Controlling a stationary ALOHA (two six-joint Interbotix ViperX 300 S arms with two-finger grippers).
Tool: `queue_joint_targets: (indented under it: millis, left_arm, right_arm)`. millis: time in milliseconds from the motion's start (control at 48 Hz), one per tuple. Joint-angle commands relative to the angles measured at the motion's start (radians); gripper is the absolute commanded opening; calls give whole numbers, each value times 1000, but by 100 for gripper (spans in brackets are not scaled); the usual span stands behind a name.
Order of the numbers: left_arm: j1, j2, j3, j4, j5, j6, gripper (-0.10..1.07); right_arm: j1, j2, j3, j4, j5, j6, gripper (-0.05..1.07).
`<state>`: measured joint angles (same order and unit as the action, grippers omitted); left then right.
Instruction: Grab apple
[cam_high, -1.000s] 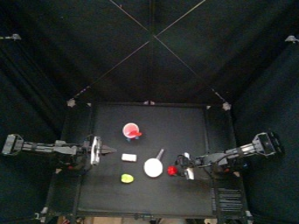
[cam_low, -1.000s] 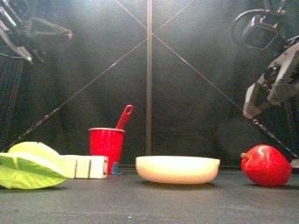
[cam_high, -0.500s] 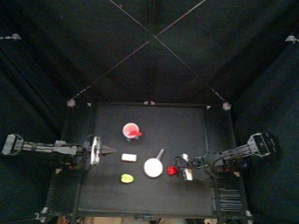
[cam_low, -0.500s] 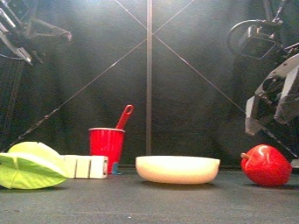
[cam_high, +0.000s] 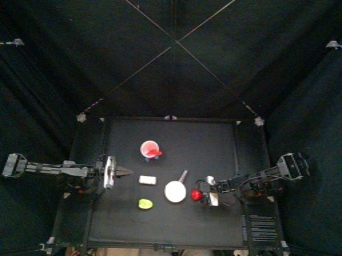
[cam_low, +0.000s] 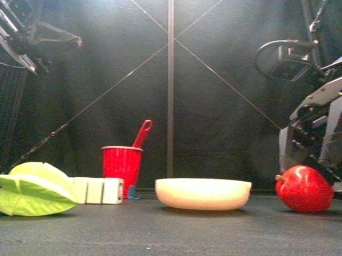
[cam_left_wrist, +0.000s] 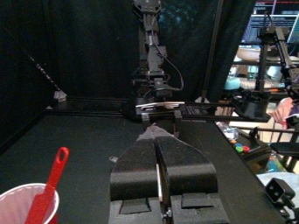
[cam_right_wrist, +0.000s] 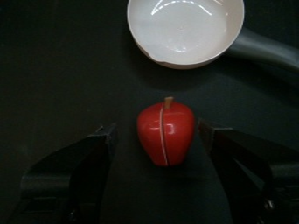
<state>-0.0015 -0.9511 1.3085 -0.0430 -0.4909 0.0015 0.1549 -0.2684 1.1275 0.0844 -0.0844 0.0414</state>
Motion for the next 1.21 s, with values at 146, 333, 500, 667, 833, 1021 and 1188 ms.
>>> queue_joint_targets:
  millis: [146,333,500,667,833,1021,1188]
  left_arm:
    - [2,6,-11,2,-3,2,-2]
    - [2,6,-12,2,-3,2,-2]
    - [2,6,-12,2,-3,2,-2]
    - [2,6,-12,3,-3,2,-2]
    - [2,6,-12,2,-3,2,-2]
    - [2,6,-11,2,-3,2,-2]
    - [2,6,-11,2,-3,2,-2]
  right_arm:
    - [-32,64,-64,-17,21,0,101]
    - [-54,95,-91,-15,57,0,101]
    - [-55,110,-92,-17,63,0,101]
    - [-55,118,-92,-18,63,-2,101]
    - [-55,121,-91,-18,66,0,101]
    - [-55,121,-91,-20,75,0,100]
    - [-55,121,-91,-18,75,0,100]
